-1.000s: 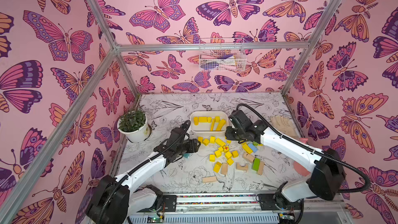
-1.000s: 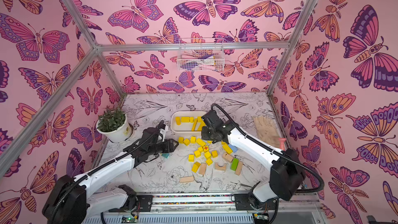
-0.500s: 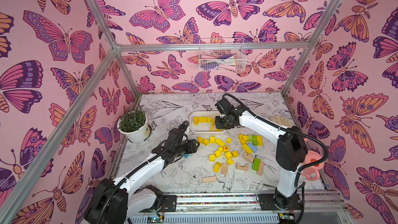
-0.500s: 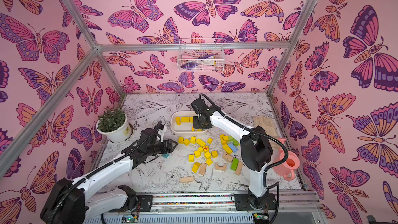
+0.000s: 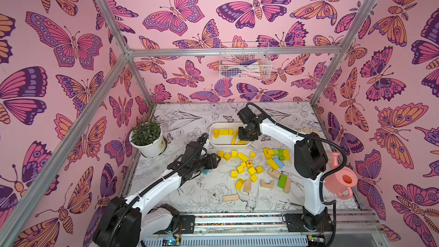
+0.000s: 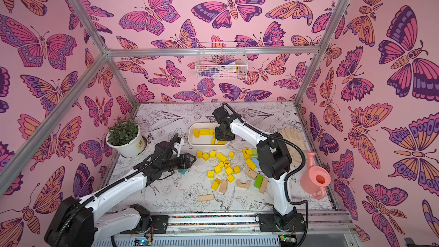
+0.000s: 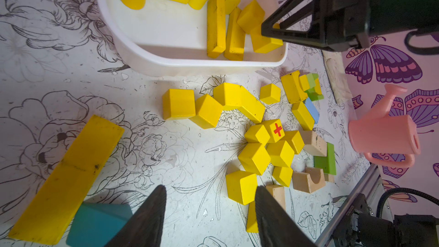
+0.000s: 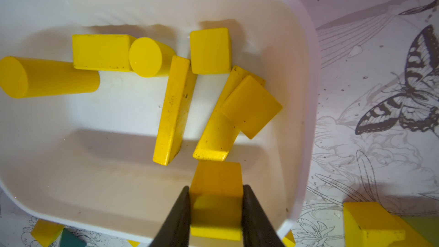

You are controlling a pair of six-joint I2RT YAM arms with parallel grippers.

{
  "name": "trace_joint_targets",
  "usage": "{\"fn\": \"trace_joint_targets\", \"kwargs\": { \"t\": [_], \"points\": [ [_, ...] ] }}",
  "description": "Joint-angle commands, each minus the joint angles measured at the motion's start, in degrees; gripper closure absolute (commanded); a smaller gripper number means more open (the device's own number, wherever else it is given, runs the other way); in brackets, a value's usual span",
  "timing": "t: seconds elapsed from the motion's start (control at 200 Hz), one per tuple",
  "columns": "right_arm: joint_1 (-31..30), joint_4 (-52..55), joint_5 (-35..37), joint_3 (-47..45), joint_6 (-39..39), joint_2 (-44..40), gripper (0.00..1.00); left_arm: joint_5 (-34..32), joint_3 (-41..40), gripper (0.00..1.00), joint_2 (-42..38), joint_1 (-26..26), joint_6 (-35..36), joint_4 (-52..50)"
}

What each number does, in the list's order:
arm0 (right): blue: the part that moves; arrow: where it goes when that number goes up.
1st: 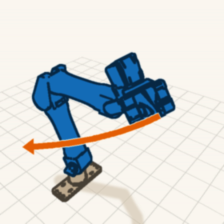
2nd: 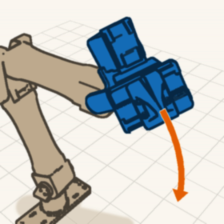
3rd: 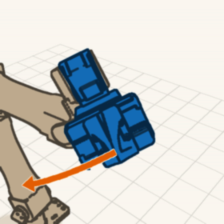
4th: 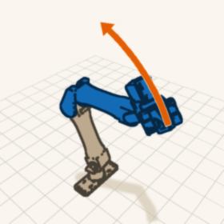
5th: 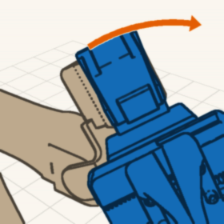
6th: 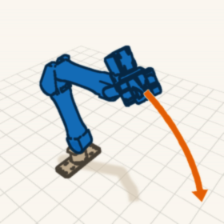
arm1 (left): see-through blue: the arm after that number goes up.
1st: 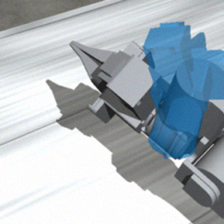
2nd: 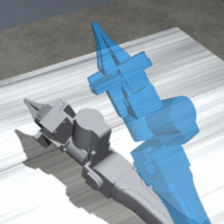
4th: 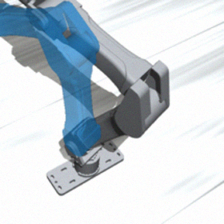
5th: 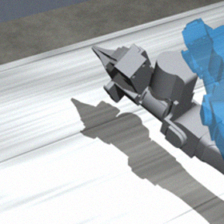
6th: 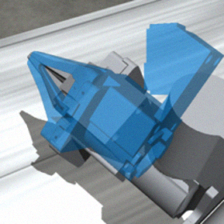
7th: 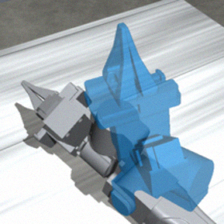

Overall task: Pick out the yellow building blocks
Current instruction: Place the building block in the storage box.

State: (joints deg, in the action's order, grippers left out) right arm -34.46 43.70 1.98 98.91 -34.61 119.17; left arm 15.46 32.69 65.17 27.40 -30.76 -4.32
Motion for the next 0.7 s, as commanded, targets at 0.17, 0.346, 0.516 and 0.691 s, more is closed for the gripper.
{"fn": "trace_joint_targets", "kwargs": {
  "t": [0.17,0.346,0.516,0.691],
  "points": [
    [1.7,3.1,3.9,5.1,1.8,4.1,0.73,1.3,-1.5,0.39,-1.4,-0.6,-0.2,1.2],
    [2.8,2.9,4.1,5.6,1.7,5.2,0.73,1.4,-1.7,0.4,-1.7,-0.8,-0.2,1.3],
    [3.1,2.9,4.0,7.3,2.1,6.7,0.73,1.8,-1.6,0.4,-1.3,-0.9,-0.2,1.5],
    [3.2,3.7,4.2,10.2,2.7,8.7,0.73,1.9,-1.6,0.39,-1.1,-1.0,-0.2,1.5]
  ]
}}
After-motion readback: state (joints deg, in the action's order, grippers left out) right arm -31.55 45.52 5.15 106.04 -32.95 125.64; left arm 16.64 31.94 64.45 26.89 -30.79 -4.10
